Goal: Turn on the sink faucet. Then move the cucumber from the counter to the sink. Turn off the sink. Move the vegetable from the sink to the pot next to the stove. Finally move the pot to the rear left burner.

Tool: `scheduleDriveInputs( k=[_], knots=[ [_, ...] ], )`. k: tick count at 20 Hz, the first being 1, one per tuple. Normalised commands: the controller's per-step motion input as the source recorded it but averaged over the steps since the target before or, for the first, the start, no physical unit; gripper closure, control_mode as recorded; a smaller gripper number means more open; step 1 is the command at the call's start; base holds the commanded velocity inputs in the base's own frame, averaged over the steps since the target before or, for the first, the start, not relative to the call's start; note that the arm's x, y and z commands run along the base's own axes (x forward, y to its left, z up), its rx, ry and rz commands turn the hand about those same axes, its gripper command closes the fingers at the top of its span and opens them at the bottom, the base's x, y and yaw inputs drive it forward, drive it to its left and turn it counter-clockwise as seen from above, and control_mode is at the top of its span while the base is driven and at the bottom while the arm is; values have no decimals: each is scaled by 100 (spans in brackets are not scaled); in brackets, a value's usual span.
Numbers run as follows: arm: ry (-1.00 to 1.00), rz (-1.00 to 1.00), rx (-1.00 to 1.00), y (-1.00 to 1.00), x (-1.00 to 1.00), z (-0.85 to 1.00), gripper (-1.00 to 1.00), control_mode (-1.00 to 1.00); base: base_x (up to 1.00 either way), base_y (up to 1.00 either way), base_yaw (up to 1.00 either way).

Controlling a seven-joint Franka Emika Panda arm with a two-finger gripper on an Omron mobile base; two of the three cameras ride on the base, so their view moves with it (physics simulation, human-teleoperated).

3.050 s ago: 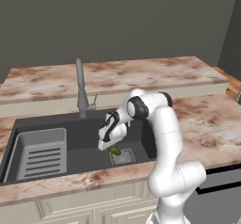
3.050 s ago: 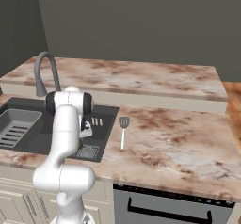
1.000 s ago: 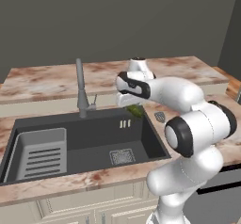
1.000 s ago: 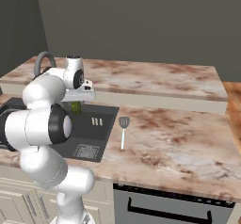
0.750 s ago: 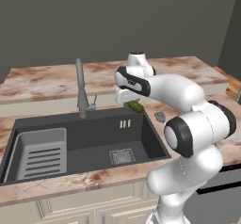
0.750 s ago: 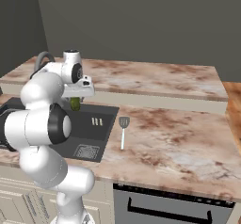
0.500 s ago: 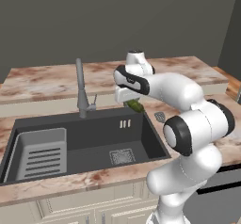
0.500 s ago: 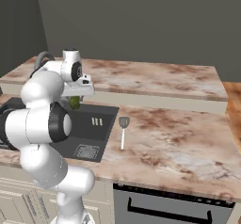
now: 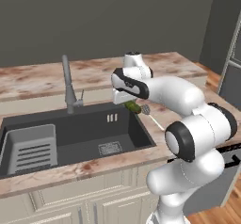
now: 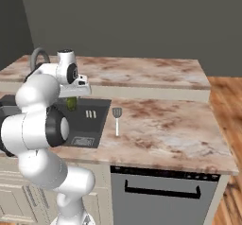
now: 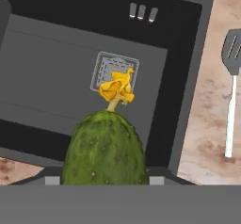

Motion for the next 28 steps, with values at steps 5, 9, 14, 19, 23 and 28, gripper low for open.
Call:
scheduleDriveInputs(
  k=[5, 9, 14, 19, 23, 28],
  knots=[
    [0, 0, 0, 0, 0, 0, 100, 100, -32, -39, -38],
    [0, 0, 0, 0, 0, 0, 100, 100, -7, -46, -44],
    [0, 0, 0, 0, 0, 0, 100, 100, 0, -43, -48],
    [0, 0, 0, 0, 0, 0, 100, 100, 0, -40, -49],
    [0, 0, 0, 0, 0, 0, 100, 100, 0, -40, -49],
    [0, 0, 0, 0, 0, 0, 100, 100, 0, -45, -48]
  ],
)
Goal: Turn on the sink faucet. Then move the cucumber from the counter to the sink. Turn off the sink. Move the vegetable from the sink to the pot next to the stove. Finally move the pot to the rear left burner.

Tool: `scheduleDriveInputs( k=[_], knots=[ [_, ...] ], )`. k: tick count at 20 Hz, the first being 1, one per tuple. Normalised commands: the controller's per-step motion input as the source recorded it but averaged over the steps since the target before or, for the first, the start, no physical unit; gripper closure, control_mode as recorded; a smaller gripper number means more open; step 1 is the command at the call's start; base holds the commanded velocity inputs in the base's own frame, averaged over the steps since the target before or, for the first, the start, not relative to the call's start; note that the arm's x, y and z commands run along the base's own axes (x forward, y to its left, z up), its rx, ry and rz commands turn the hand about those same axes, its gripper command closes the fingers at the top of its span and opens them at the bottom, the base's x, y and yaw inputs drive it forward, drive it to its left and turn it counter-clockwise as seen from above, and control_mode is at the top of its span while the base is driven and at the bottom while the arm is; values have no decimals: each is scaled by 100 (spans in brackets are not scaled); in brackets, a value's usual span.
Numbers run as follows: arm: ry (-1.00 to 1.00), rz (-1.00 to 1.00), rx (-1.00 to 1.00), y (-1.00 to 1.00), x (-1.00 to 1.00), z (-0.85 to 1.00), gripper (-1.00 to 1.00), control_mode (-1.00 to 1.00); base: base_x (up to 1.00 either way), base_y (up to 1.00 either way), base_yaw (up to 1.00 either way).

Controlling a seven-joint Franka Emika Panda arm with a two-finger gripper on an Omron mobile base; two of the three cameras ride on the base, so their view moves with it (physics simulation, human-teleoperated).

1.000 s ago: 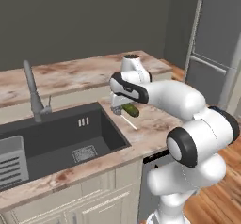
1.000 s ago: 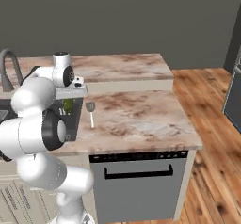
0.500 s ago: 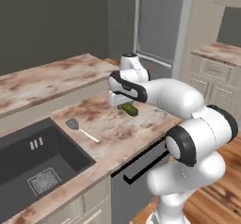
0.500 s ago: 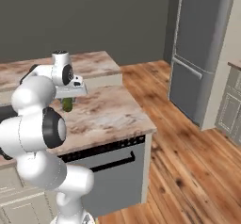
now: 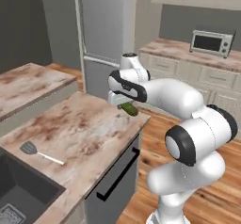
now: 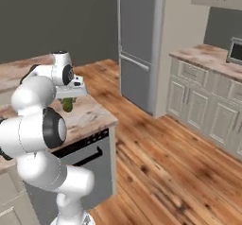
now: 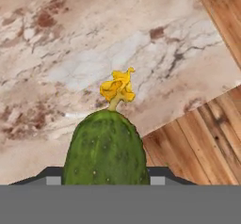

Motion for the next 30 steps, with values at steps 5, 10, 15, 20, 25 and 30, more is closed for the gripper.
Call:
scheduleDriveInputs(
  k=[5, 10, 15, 20, 25, 30],
  knots=[
    [0, 0, 0, 0, 0, 0, 100, 100, 0, -44, -48],
    [0, 0, 0, 0, 0, 0, 100, 100, 0, -44, -48],
    [0, 0, 0, 0, 0, 0, 100, 100, 0, -41, -48],
    [0, 0, 0, 0, 0, 0, 100, 100, 0, -38, -48],
    [0, 0, 0, 0, 0, 0, 100, 100, 0, -35, -48],
    [0, 0, 0, 0, 0, 0, 100, 100, -32, -25, -53]
  ],
)
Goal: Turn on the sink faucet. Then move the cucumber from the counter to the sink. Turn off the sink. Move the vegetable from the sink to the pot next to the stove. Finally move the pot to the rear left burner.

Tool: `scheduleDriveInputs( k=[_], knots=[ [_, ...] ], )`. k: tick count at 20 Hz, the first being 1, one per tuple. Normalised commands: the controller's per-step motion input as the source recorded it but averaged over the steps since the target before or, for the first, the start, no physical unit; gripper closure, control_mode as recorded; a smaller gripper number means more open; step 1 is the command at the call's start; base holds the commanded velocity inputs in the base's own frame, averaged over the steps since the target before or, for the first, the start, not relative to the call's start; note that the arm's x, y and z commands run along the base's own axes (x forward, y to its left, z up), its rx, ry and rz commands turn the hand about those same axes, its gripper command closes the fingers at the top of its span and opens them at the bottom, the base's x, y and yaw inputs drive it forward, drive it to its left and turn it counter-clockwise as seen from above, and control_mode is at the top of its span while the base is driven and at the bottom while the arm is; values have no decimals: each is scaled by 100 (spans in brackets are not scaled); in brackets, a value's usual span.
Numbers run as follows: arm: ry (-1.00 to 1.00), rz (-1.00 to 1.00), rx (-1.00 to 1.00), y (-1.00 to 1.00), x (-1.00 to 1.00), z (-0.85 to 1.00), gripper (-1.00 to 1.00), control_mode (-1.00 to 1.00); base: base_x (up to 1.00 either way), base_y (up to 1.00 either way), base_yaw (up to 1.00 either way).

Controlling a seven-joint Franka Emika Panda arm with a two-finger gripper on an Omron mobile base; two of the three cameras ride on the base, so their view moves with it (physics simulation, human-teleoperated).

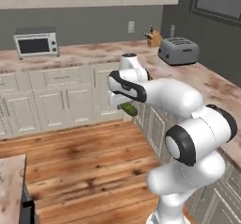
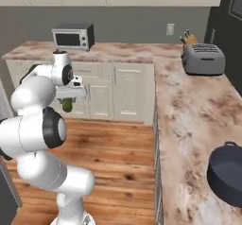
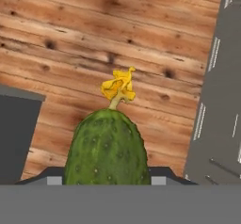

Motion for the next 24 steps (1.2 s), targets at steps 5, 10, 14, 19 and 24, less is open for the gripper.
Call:
scheduleDriveInputs(
  k=[5, 10, 14, 19, 24],
  knots=[
    [0, 0, 0, 0, 0, 0, 100, 100, -51, -17, -53],
    [0, 0, 0, 0, 0, 0, 100, 100, -27, -14, -50],
    [0, 0, 0, 0, 0, 0, 100, 100, 0, -18, -48],
    [0, 0, 0, 0, 0, 0, 100, 100, 0, -22, -49],
    [0, 0, 0, 0, 0, 0, 100, 100, 0, -25, -49]
  ],
)
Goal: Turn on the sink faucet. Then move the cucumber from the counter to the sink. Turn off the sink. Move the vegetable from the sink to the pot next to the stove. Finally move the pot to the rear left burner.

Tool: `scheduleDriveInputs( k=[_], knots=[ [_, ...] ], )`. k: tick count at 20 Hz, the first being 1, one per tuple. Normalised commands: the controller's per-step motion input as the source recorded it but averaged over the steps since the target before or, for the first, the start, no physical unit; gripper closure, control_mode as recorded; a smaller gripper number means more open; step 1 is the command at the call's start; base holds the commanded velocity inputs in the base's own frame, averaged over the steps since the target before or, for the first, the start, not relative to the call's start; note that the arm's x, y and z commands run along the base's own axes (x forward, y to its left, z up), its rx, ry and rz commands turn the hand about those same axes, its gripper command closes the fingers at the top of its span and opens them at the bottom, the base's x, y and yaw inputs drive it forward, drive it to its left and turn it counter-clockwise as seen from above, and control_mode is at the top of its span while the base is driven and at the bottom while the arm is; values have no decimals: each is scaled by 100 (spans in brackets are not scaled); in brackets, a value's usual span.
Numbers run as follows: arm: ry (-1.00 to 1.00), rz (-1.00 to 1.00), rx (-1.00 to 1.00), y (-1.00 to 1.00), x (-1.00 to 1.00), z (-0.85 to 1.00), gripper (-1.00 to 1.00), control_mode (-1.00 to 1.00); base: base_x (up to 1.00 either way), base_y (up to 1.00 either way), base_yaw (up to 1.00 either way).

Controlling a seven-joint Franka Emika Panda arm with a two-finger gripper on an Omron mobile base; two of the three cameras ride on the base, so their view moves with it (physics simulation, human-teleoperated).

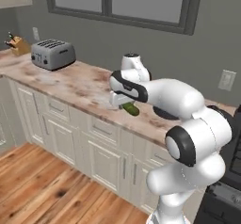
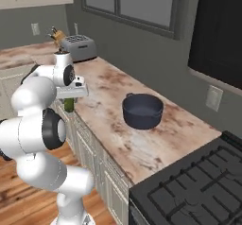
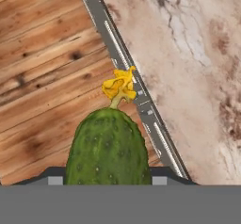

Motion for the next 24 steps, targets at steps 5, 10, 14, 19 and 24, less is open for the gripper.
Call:
scheduleDriveInputs(
  k=[5, 10, 14, 19, 24],
  knots=[
    [0, 0, 0, 0, 0, 0, 100, 100, 0, -22, -49],
    [0, 0, 0, 0, 0, 0, 100, 100, 0, -22, -50],
    [0, 0, 0, 0, 0, 0, 100, 100, -5, -32, -51],
    [0, 0, 0, 0, 0, 0, 100, 100, -28, -28, -49],
    [0, 0, 0, 0, 0, 0, 100, 100, -12, -9, -43]
  ],
)
